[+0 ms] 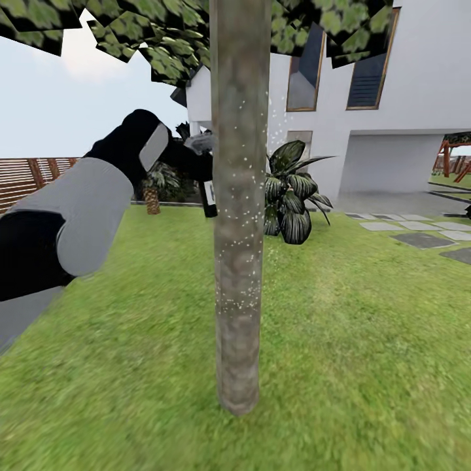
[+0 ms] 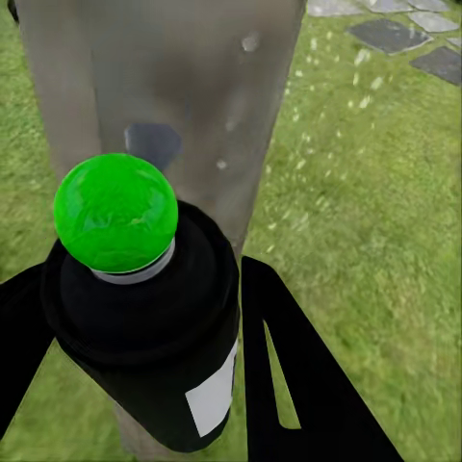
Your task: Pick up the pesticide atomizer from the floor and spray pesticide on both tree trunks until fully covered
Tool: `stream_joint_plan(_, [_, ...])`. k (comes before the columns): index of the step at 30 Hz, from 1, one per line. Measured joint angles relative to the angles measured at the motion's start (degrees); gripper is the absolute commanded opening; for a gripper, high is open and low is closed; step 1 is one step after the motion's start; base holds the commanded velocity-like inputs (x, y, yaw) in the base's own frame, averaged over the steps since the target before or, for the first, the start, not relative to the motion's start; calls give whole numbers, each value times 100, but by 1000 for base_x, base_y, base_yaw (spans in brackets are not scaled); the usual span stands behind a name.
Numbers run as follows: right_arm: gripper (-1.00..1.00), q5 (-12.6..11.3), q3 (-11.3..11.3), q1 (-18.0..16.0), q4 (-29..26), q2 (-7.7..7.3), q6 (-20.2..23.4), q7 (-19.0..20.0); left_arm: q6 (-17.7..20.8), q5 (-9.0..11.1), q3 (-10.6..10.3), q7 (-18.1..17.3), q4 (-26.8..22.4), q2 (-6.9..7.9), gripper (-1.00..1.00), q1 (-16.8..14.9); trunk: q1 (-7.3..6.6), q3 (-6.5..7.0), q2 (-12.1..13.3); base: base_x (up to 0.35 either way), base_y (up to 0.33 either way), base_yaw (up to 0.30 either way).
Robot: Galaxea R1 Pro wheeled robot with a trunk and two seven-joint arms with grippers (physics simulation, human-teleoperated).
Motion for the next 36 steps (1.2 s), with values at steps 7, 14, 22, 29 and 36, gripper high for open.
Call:
stream_joint_plan(7, [100, 0, 0, 0, -1, 0, 0, 0, 3, 10, 9, -10, 48, 0, -100, -446, 0, 0, -1, 0, 0, 0])
stream_joint_plan(14, [100, 0, -3, 0, 4, 0, 0, 0, -9, 479, 52, -8, -225, 5, -100, -493, 0, 0, 0, 0, 0, 0])
stream_joint_plan(22, [100, 0, 0, 0, -1, 0, 0, 0, -16, 815, 59, 2, -605, 58, -100, -493, 0, -1, 1, 0, 0, 0])
stream_joint_plan(29, [100, 0, -3, 0, 0, 0, 0, 0, -17, 813, 58, 6, -640, 194, -100, -493, 0, -1, 1, 0, 0, 0])
stream_joint_plan(36, [100, 0, -4, 0, 1, 0, 0, 0, -14, 838, 62, 23, -937, 339, -100, -494, 0, 0, 0, 0, 0, 0])
